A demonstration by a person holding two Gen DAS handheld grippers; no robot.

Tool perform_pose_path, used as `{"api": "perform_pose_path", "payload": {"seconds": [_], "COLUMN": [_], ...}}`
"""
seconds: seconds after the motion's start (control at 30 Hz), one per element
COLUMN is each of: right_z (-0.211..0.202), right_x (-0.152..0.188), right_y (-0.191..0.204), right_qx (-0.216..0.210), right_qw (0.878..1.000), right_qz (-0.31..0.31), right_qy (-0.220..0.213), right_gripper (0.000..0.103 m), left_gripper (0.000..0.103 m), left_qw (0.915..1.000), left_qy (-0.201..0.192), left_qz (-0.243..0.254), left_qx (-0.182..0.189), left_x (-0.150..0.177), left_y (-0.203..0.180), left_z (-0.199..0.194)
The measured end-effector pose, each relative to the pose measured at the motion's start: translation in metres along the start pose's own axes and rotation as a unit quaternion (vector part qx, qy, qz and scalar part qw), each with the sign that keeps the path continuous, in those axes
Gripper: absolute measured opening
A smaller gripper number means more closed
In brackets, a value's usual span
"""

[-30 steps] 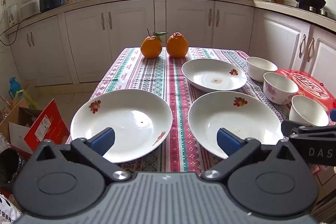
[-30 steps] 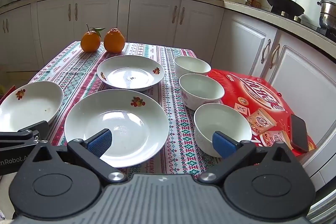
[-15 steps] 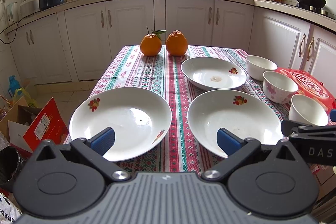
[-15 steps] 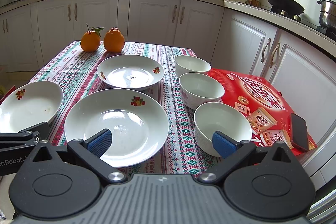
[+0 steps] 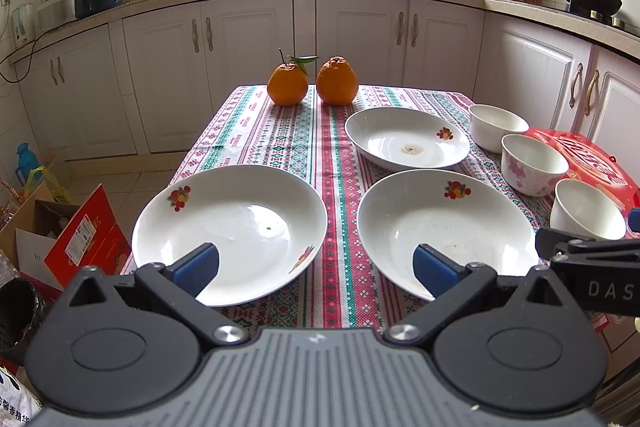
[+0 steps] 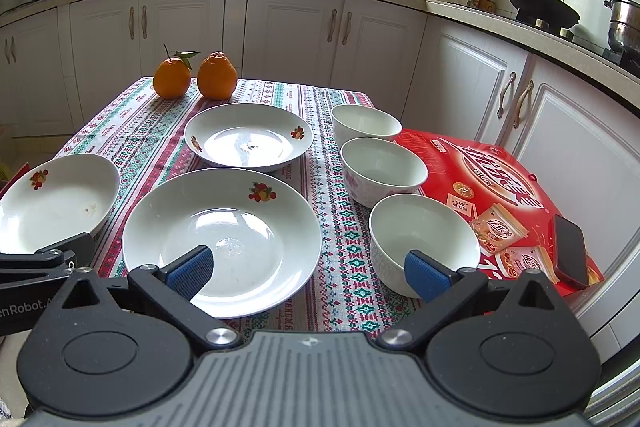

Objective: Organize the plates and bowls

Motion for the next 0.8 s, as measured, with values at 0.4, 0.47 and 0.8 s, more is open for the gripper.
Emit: {"api": "perform_pose_path", "payload": {"seconds": [0.4,0.47,0.8], "right_z": [0.0004,0.0006,0.0032], "right_x": [0.0002,0.0005,0.0032], "right_y": [-0.0003,0.0004,-0.0007], "right_qx": [0.000,-0.001,-0.001], "right_qw": [1.000,1.000,1.000], "right_qz": [0.000,0.001,0.001], "right_qy": [0.001,0.001,0.002], "right_gripper": [0.103,0.103,0.103], "left_gripper": [0.102,0.102,0.102], "left_qw": [1.0000,1.0000,1.0000], "left_qy": [0.001,0.001,0.001], "left_qz": [0.000,0.000,0.000], "left_qx": [0.000,0.000,0.000], "left_x": [0.0009,0.0010,0.0007], "left_y": [0.0002,0.0002,0.0002], "left_z": [0.0006,0.0007,0.0007]}}
Point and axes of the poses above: each gripper's, at about its wrist camera, not at the fingertips, and z roughly the way its jaws point, y to its left, x to its underside, the point moved 3 cm from there along z, roughly the way its jaws point, and after that the axes turned 6 degrees about y, right-handed, at the moved point
